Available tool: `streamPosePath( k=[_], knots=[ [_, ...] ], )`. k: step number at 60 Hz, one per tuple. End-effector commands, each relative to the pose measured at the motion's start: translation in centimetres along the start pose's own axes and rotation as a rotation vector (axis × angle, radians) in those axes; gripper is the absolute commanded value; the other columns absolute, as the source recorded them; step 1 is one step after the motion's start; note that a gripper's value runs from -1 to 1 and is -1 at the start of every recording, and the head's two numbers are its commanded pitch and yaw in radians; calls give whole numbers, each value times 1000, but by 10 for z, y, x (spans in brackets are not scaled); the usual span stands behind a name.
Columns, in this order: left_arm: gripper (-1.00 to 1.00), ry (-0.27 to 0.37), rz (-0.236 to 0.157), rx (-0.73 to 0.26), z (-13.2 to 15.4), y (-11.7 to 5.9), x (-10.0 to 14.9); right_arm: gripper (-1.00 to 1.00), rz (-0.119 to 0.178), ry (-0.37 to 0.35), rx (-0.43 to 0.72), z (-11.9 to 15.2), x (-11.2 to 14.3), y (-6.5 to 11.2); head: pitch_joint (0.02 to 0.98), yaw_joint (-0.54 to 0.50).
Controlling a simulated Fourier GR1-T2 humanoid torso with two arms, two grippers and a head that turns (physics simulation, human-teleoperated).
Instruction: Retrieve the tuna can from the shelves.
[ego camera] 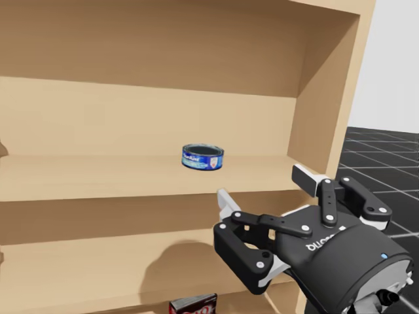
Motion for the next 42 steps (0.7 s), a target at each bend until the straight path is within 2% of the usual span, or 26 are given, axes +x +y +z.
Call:
streamPosePath(
  k=[1,3,5,8,10,15,16,21,23,27,29,37,42],
  knots=[
    [-1000,-1,3,-8,-1,-1,0,-1000,-32,42,63,-11,28,5,303,-334],
    [-1000,-1,3,-8,-1,-1,-1,-1000,-45,53,77,-15,29,4,304,-335],
    [-1000,-1,2,-7,-1,-1,-1,-1000,-75,72,96,-25,31,3,304,-336],
    [-1000,-3,2,-7,-1,0,0,-1000,-95,85,102,-32,32,2,303,-337],
    [-1000,-6,0,-6,-1,0,0,-1000,-120,109,121,-42,32,1,303,-338],
    [-1000,-8,-1,-6,-1,0,0,-1000,-140,133,132,-55,31,0,303,-337],
    [-1000,-8,-1,-6,-1,0,0,-1000,-160,150,146,-61,29,-1,304,-337],
    [-1000,-7,0,-4,-1,0,0,-1000,-169,171,150,-71,25,-2,306,-337],
    [-1000,-7,1,-3,-1,0,0,-1000,-185,184,162,-74,24,-2,306,-336],
    [-1000,-9,0,-2,-1,0,0,-1000,-196,210,172,-80,18,-1,307,-332],
    [-1000,-9,0,-2,-1,0,0,-1000,-215,231,184,-83,15,-1,308,-331],
    [-1000,-10,1,0,-1,0,0,-1000,-219,275,184,-94,7,0,310,-331],
    [-1000,-9,3,3,0,1,1,-1000,-210,303,183,-100,5,0,309,-333]
  ],
)
